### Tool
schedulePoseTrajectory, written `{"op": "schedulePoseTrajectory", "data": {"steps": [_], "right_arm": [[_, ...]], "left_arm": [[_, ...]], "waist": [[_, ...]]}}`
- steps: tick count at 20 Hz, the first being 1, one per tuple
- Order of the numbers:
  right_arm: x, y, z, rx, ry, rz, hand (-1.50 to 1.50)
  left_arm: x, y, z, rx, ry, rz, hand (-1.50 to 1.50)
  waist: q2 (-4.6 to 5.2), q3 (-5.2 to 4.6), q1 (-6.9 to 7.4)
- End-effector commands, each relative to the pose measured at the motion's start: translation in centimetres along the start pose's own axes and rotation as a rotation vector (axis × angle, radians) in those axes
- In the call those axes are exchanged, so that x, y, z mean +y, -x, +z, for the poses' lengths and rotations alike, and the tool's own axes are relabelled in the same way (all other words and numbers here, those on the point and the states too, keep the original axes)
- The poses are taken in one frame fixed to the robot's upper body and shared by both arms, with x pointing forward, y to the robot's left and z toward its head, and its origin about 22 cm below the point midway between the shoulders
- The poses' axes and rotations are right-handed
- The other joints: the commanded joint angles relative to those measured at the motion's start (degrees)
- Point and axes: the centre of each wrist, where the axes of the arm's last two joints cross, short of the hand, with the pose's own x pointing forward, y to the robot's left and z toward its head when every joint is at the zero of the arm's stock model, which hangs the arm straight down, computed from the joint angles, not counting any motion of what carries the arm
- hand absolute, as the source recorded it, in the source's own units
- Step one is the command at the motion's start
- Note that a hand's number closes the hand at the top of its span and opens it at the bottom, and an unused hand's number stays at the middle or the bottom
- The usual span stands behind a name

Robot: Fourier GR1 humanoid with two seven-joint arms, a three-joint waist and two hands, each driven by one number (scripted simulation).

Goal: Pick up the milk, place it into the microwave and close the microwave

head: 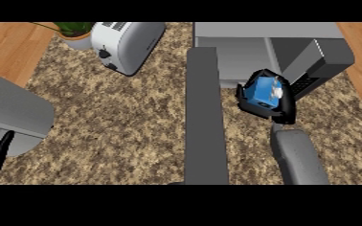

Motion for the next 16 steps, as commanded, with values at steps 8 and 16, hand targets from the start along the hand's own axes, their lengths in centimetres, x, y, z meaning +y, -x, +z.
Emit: {"op": "schedulePoseTrajectory", "data": {"steps": [8,16], "right_arm": [[0.8,0.0,-10.0,0.027,-0.031,0.034,1.5],[1.2,1.8,-10.3,-0.006,0.0,0.139,1.5]], "left_arm": [[-0.3,0.4,-1.8,0.008,0.014,0.006,-1.5],[1.8,1.7,-2.8,-0.01,0.048,0.021,-1.5]], "waist": [[0.47,0.06,1.02],[1.53,0.11,3.0]]}}
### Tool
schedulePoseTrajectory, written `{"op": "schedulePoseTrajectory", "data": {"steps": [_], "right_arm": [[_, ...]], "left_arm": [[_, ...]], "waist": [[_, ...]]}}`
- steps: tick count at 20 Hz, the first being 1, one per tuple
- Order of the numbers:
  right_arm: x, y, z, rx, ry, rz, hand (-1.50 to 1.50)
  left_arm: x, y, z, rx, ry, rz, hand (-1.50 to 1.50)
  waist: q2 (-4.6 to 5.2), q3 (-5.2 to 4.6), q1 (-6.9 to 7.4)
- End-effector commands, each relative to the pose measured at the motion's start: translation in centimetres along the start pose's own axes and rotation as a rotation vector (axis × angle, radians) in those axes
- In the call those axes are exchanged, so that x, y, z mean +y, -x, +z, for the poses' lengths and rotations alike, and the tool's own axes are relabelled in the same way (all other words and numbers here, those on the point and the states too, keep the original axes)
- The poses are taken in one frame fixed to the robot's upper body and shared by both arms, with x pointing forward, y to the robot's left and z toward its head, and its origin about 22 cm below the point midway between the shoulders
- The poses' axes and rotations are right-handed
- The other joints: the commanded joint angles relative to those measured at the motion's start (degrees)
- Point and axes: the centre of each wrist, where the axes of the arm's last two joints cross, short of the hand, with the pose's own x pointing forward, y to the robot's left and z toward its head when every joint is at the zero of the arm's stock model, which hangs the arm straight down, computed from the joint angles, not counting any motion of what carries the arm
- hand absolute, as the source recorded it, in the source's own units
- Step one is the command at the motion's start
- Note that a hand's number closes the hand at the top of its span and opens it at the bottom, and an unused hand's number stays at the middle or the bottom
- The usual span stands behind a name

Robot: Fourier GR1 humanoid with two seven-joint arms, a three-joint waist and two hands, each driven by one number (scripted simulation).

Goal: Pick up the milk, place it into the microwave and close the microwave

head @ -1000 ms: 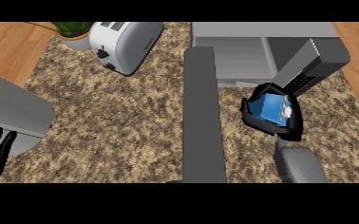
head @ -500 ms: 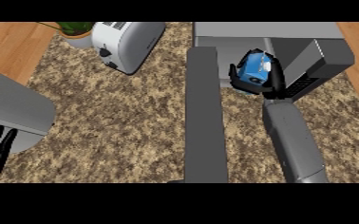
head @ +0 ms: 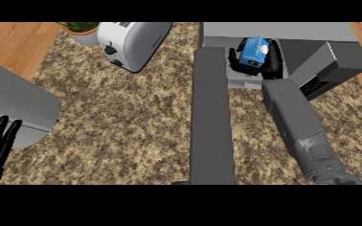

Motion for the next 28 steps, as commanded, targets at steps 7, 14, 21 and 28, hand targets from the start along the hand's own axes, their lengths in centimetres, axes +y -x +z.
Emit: {"op": "schedulePoseTrajectory", "data": {"steps": [7,14,21,28], "right_arm": [[-2.1,-1.2,-3.0,-0.001,0.049,0.187,1.5],[-3.1,-3.0,-5.1,0.042,0.225,0.218,1.5],[-3.6,-1.6,-3.7,-0.008,0.34,0.489,-1.5],[-3.9,-2.5,-4.7,0.004,0.385,0.568,-1.5]], "left_arm": [[-0.9,-0.5,-2.2,-0.041,0.069,-0.005,-1.5],[-0.6,0.1,-2.5,-0.013,0.077,-0.006,-1.5],[-1.8,-0.1,-4.0,-0.034,0.119,-0.043,-1.5],[-2.4,0.3,-4.2,-0.013,0.128,-0.066,-1.5]], "waist": [[1.42,0.11,2.93],[2.2,0.08,4.58],[3.37,0.01,6.32],[3.77,0.13,7.86]]}}
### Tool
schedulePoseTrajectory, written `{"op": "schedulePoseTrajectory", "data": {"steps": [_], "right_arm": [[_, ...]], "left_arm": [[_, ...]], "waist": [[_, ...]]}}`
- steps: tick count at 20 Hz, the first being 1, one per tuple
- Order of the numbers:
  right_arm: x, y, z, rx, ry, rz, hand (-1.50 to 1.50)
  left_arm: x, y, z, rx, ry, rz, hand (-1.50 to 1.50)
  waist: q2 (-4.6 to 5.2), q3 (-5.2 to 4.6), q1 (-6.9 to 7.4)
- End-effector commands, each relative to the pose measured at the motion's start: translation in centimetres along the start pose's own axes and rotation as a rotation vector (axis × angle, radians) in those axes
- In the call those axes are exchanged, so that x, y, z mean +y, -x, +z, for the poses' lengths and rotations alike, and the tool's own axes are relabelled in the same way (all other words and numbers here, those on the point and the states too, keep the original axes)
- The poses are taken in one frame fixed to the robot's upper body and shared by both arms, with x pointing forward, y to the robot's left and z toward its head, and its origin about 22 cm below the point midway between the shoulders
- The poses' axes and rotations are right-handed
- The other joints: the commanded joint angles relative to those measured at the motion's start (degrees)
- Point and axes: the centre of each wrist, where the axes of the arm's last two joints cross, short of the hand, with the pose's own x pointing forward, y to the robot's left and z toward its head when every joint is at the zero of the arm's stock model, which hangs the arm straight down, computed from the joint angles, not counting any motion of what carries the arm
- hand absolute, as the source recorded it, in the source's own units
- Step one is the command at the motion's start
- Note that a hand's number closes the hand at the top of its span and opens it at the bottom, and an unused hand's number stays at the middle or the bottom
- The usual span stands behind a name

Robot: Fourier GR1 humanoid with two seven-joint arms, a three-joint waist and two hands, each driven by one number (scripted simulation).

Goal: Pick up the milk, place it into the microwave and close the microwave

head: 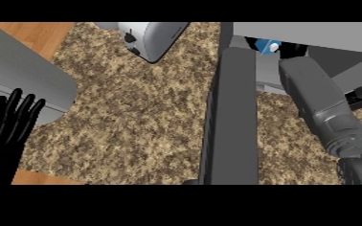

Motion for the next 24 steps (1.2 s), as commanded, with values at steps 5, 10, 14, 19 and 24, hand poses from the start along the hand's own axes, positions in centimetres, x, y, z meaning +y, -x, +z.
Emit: {"op": "schedulePoseTrajectory", "data": {"steps": [5,10,14,19,24], "right_arm": [[1.4,-1.7,-0.1,0.09,-0.053,-0.05,-1.5],[1.9,-1.9,0.3,0.104,-0.13,-0.15,-1.5],[2.1,-1.1,1.3,0.137,-0.139,-0.184,-1.5],[0.7,0.0,0.7,0.15,-0.154,-0.187,-1.5],[-0.1,0.5,0.3,0.144,-0.147,-0.175,-1.5]], "left_arm": [[-1.0,0.2,-1.6,0.0,0.048,-0.017,-1.5],[-1.7,1.0,-1.3,0.012,0.044,0.005,-1.5],[-2.3,0.4,-1.6,-0.005,0.058,-0.004,-1.5],[-3.1,1.0,-1.6,0.014,0.064,-0.004,-1.5],[-3.7,1.4,-1.8,0.023,0.069,0.003,-1.5]], "waist": [[1.04,0.31,0.81],[0.54,0.19,0.47],[0.24,0.27,0.31],[-0.17,0.17,-0.58],[-0.2,0.15,-0.91]]}}
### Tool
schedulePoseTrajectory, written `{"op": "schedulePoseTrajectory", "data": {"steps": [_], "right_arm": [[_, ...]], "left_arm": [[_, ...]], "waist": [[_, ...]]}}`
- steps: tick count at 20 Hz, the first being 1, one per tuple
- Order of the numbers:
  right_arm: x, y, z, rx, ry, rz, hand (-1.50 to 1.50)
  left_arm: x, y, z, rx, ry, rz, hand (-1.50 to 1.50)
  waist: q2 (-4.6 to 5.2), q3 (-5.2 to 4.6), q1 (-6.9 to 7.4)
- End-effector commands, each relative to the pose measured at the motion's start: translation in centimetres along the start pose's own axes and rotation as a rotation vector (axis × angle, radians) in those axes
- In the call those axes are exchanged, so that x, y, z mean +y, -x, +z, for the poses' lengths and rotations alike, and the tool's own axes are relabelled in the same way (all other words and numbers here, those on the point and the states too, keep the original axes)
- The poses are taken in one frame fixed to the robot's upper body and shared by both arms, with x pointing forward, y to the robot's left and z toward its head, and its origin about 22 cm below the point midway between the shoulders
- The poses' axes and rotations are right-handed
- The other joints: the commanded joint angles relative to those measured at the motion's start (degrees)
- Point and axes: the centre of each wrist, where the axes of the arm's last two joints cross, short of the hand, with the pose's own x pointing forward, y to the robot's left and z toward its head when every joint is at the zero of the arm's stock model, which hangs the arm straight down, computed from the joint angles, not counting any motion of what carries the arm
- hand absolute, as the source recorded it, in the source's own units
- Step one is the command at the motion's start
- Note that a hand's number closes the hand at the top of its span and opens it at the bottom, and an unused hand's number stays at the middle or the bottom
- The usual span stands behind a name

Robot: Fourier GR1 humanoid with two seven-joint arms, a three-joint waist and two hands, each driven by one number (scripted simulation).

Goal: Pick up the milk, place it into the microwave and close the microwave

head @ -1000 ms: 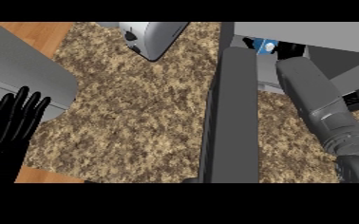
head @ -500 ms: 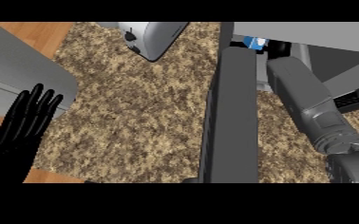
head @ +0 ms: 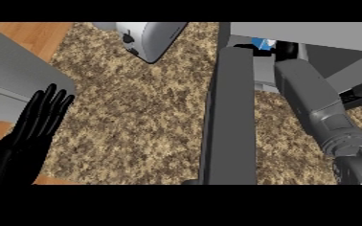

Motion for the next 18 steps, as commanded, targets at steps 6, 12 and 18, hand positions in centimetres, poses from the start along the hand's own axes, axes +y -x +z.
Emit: {"op": "schedulePoseTrajectory", "data": {"steps": [6,12,18], "right_arm": [[-0.6,2.4,1.5,0.014,-0.02,-0.023,-1.5],[-1.0,2.8,1.7,-0.002,-0.054,-0.093,-1.5],[0.1,4.2,3.6,0.039,-0.068,-0.15,-1.5]], "left_arm": [[-1.5,-0.1,-0.3,-0.002,0.024,0.012,-1.5],[-2.4,0.6,-0.4,0.005,0.017,0.01,-1.5],[-2.9,1.1,0.4,0.034,0.019,0.016,-1.5]], "waist": [[-0.54,0.07,-0.61],[-1.16,-0.02,-2.04],[-2.05,-0.11,-3.43]]}}
